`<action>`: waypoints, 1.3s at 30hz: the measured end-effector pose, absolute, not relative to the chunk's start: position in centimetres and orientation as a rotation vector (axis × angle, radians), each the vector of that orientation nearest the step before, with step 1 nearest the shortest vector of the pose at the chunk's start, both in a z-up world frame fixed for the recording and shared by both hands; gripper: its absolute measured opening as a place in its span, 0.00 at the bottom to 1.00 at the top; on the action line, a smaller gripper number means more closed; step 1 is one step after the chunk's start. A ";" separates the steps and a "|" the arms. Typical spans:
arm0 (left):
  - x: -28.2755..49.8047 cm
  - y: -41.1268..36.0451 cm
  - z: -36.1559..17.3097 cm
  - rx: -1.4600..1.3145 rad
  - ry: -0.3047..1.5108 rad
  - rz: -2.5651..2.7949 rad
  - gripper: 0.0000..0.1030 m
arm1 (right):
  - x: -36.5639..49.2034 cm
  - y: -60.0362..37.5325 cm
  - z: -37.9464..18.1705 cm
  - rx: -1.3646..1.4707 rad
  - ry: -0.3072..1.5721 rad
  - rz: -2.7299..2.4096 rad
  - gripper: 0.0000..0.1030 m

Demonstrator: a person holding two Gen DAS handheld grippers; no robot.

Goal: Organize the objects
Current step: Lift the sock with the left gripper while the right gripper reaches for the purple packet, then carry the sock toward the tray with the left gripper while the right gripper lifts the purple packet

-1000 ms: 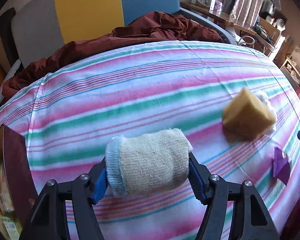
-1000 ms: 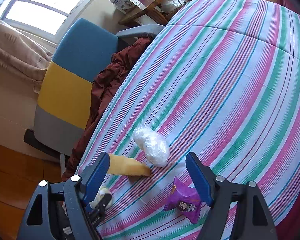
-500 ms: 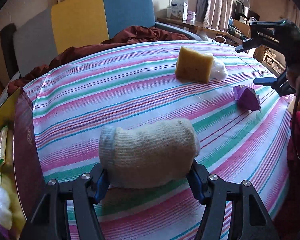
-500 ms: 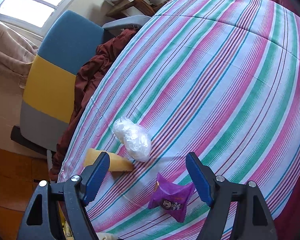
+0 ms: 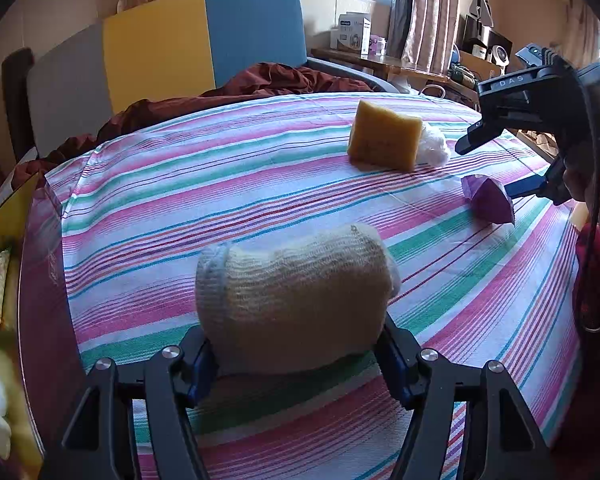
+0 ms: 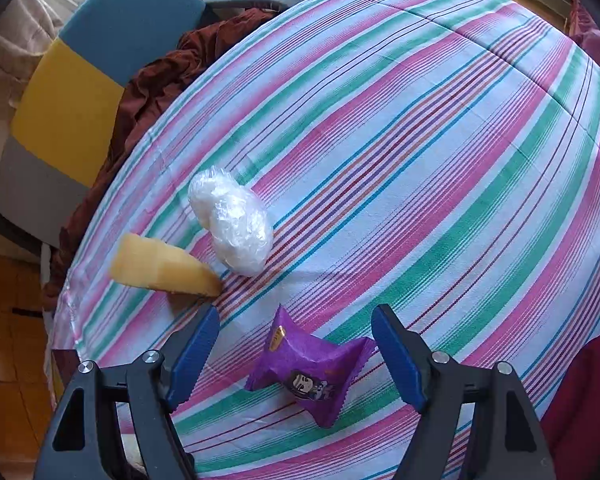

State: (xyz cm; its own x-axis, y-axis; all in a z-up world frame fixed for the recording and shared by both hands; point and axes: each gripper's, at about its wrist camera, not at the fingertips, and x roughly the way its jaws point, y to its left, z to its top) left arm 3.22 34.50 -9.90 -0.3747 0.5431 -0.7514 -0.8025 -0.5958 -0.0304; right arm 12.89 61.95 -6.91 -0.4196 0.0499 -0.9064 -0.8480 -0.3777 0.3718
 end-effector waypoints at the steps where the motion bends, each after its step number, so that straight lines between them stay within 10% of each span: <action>1: 3.2 34.3 -9.9 -0.940 0.435 2.038 0.67 | 12.6 61.8 -7.0 -1.163 1.190 1.865 0.77; 26: 2.7 34.1 -9.9 -0.955 0.351 1.977 0.75 | 7.4 57.5 -7.7 -1.513 0.756 1.989 0.75; 32: 2.9 34.1 -10.0 -0.953 0.360 1.971 0.79 | 7.6 58.3 -7.9 -1.507 0.747 1.958 0.61; 35: 3.0 34.2 -10.0 -0.951 0.368 1.971 0.79 | 7.5 58.5 -7.8 -1.496 0.702 1.957 0.35; 39: 2.9 34.2 -9.8 -0.962 0.367 1.973 0.80 | 7.2 58.8 -7.7 -1.483 0.686 1.981 0.33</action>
State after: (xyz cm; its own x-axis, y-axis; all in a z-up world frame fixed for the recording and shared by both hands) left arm 2.95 34.23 -9.84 -0.3080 0.5887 -0.7473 -0.8180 -0.5649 -0.1079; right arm 7.25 58.78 -7.68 -0.2260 0.1345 -0.9648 -0.7026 -0.7085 0.0658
